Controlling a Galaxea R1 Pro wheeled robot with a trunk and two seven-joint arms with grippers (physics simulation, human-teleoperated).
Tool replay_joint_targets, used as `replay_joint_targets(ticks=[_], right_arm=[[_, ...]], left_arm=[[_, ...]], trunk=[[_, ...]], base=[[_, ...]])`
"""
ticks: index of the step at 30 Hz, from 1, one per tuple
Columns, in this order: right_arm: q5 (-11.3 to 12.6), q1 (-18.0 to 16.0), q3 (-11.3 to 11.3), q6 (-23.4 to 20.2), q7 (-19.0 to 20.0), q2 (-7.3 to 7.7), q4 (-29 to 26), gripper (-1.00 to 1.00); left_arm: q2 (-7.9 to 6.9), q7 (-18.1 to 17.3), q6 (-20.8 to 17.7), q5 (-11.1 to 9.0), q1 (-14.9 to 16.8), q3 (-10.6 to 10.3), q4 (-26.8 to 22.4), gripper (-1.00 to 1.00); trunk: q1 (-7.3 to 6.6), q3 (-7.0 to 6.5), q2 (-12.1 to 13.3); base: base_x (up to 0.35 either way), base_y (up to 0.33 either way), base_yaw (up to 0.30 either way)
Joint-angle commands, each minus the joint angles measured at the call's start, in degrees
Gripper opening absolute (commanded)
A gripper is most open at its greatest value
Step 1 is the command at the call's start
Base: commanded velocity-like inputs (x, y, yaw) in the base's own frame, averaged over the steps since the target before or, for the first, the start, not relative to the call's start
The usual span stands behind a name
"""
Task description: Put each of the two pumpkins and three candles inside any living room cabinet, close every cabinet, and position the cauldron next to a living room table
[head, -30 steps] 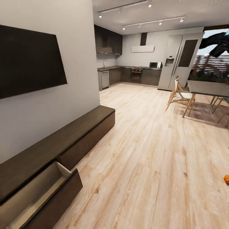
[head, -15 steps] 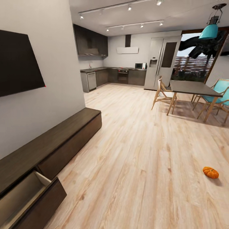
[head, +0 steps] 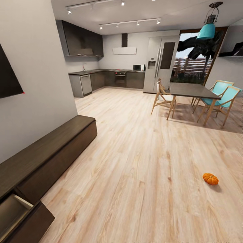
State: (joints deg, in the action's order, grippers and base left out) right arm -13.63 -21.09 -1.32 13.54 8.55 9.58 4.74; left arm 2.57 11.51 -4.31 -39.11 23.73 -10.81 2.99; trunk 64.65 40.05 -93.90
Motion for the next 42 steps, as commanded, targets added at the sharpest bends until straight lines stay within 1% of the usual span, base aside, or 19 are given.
replay_joint_targets(ticks=[1, 14, 17, 22, 42], right_arm=[[0.0, 0.0, 0.0, 0.0, 0.05, 0.0, 0.0, 1.0], [0.0, 0.37, 0.0, 0.01, 0.15, 0.0, 0.0, 1.0], [-0.06, 0.61, 0.0, 0.04, 0.27, 0.0, -0.02, 1.0], [-0.14, 1.24, 0.0, 0.1, 0.32, 0.0, -0.08, 1.0], [-0.36, 1.32, 0.06, 0.04, 0.41, -0.09, -0.09, 1.0]], left_arm=[[0.01, 0.0, 0.0, 0.0, 0.0, 0.0, 0.0, 1.0], [0.02, 0.0, 0.09, 0.0, 0.0, 0.0, -0.07, 1.0], [0.0, 0.0, 0.09, 0.0, 0.0, 0.0, -0.05, 1.0], [-0.02, 0.0, 0.09, 0.0, 0.0, 0.0, -0.01, 1.0], [-0.02, 0.0, 0.09, 0.0, -0.02, 0.0, 0.0, 1.0]], trunk=[[0.0, 0.09, 0.0], [0.0, 1.26, 0.0], [0.0, 1.49, 0.0], [0.0, 1.59, 0.0], [0.0, 1.7, 0.0]], base=[[0.004, -0.003, -0.092], [0.0, 0.0, -0.089], [0.122, 0.0, -0.146], [0.288, 0.0, -0.251], [0.328, 0.0, -0.263]])
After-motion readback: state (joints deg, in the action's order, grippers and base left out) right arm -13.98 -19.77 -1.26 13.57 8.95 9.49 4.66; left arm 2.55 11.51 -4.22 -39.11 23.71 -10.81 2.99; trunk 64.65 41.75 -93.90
